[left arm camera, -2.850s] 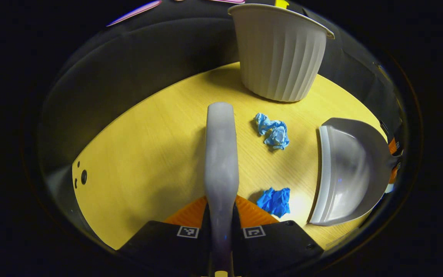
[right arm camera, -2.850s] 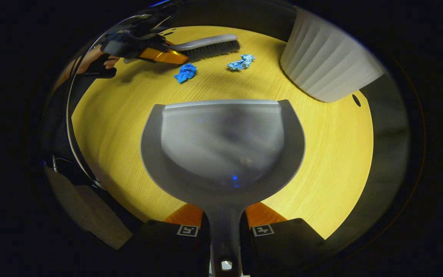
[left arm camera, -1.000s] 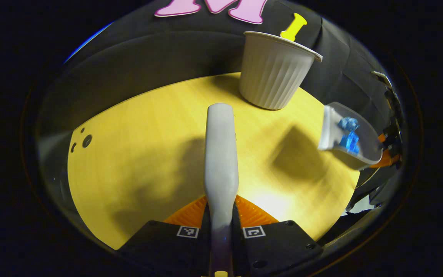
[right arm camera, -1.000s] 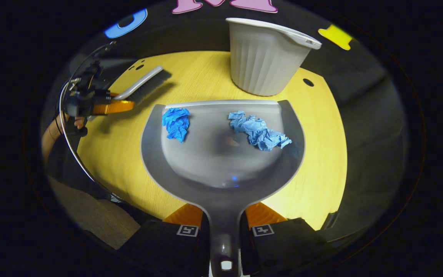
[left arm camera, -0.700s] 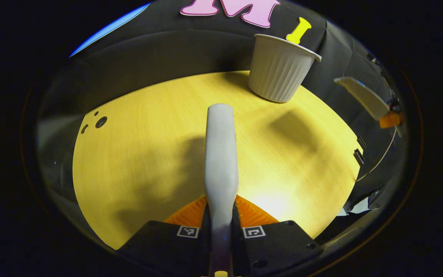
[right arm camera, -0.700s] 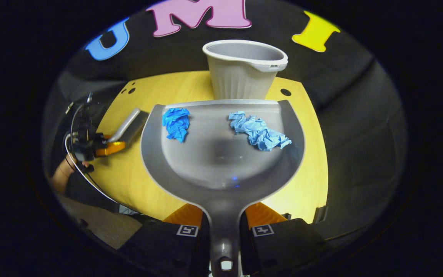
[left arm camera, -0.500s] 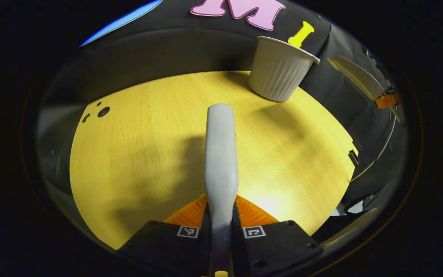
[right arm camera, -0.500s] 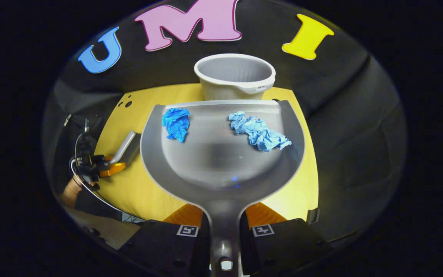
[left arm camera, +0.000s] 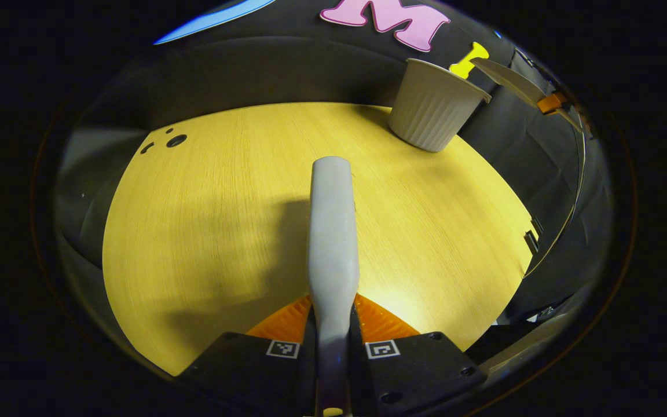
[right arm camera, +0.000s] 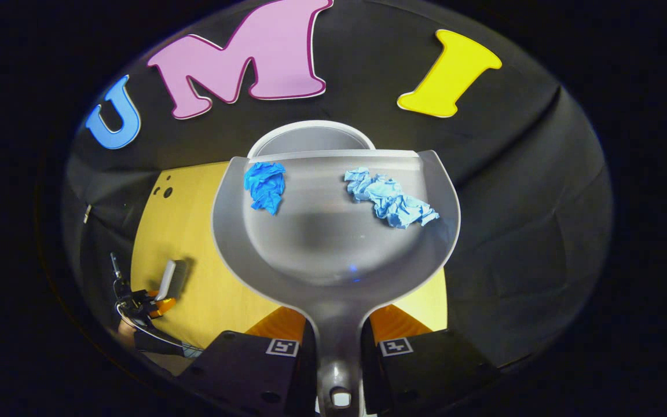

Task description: Pick up the small broom and dustpan from the desktop, sweep the trash into the dustpan with the broom, and then empty the trash into the garbage bin.

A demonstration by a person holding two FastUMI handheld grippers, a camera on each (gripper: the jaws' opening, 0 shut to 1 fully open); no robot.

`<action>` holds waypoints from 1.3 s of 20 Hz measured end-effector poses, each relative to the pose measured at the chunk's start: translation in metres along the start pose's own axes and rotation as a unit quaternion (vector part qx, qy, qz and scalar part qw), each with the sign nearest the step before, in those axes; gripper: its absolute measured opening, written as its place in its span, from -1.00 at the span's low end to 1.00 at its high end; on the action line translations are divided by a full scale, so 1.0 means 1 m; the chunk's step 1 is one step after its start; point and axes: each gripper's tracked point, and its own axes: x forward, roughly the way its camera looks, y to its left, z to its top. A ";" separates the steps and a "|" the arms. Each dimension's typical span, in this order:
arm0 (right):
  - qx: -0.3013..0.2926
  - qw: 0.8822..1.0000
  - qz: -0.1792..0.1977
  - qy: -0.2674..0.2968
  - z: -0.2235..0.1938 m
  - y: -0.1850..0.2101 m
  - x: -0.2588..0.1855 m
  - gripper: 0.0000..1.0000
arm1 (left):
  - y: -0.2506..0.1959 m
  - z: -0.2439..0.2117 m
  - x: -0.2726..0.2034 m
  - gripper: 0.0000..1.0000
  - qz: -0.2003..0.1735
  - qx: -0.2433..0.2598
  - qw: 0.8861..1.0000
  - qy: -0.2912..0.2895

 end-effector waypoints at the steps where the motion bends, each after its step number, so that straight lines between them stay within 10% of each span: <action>1: -0.006 1.000 -0.007 0.005 0.000 0.000 -0.002 -0.29 | 0.000 0.001 0.002 -0.46 0.000 -0.004 1.000 0.002; 11: -0.091 0.992 -0.055 0.073 -0.004 -0.016 -0.009 -0.29 | 0.000 0.001 0.004 -0.43 0.011 -0.028 1.000 0.007; 26: -0.311 0.925 -0.159 0.152 0.017 -0.070 -0.052 -0.29 | -0.001 -0.001 0.003 -0.46 0.008 -0.034 0.999 0.015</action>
